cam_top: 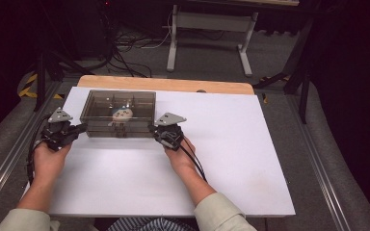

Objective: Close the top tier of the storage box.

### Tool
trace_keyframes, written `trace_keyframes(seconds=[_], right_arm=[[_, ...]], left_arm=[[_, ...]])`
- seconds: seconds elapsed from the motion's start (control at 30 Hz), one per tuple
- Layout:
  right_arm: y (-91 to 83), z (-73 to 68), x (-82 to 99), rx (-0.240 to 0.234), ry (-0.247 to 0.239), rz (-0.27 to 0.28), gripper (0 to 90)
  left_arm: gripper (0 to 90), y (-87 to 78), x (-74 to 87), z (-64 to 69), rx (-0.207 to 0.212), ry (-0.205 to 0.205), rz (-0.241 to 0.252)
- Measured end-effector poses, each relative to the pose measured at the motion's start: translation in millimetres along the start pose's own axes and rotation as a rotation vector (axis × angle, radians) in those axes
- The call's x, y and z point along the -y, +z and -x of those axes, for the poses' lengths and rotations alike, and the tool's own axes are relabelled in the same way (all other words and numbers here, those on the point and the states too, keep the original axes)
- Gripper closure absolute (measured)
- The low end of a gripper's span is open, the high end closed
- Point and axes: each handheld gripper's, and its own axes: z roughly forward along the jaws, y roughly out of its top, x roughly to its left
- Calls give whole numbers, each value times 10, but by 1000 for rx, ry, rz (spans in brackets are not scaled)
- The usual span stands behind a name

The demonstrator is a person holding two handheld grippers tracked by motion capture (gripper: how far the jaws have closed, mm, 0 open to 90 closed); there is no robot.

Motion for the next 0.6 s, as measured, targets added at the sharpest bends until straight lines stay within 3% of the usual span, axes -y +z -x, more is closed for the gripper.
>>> trace_keyframes(seconds=[0.6], right_arm=[[35, -4, -1, 29, 10, 7, 900]], left_arm=[[900, 27, 1, -3, -44, -14, 6]])
